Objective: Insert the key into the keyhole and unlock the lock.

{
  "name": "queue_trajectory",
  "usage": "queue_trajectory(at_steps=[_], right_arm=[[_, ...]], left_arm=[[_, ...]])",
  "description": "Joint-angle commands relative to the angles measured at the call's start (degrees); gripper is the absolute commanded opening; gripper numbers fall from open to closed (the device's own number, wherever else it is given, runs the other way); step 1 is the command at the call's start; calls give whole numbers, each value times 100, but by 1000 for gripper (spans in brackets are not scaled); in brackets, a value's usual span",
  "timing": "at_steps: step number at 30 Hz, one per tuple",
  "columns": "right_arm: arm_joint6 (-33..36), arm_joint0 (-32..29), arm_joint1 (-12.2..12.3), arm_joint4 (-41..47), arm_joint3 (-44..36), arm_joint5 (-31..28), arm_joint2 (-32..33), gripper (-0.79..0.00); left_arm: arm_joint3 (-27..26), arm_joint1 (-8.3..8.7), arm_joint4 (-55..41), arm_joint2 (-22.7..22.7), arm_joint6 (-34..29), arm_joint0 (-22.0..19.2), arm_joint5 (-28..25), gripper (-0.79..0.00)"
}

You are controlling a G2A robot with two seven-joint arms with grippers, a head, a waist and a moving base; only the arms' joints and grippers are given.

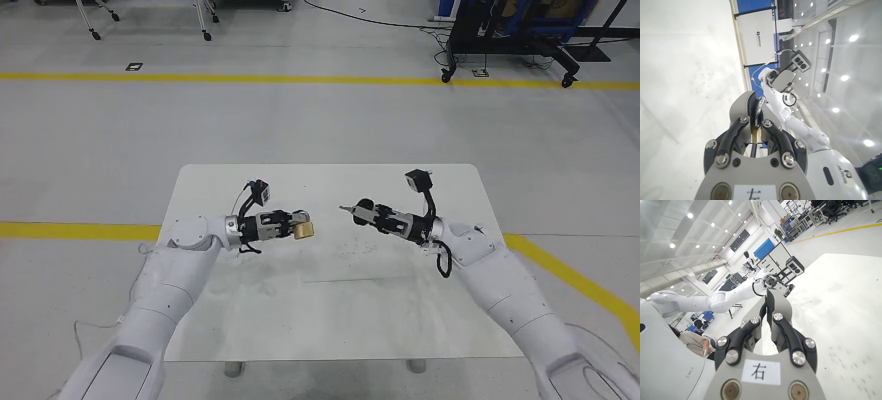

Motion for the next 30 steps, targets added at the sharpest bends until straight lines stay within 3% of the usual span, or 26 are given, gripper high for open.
queue_trajectory(at_steps=[1,5,14,17,24,27,30], right_arm=[[-94,114,-66,201,315,-143,-68,-785],[-136,184,-144,857,632,-82,-113,-785],[-136,184,-144,857,632,-82,-113,-785],[-136,184,-144,857,632,-82,-113,-785],[-21,59,-180,1115,250,583,-153,-785],[-215,33,-235,2040,332,1559,-76,-785],[-11,-26,-258,2738,391,2056,46,-785]], left_arm=[[247,-100,-38,196,-43,-245,153,-785],[435,-258,-112,462,-131,-554,339,-785],[435,-258,-112,462,-131,-554,339,-785],[445,-231,101,450,557,-339,563,-785],[668,-370,-342,478,1237,-424,1643,-785],[764,-488,-354,659,1292,-635,2120,-785],[927,-621,-426,796,1432,-835,2307,-785]])
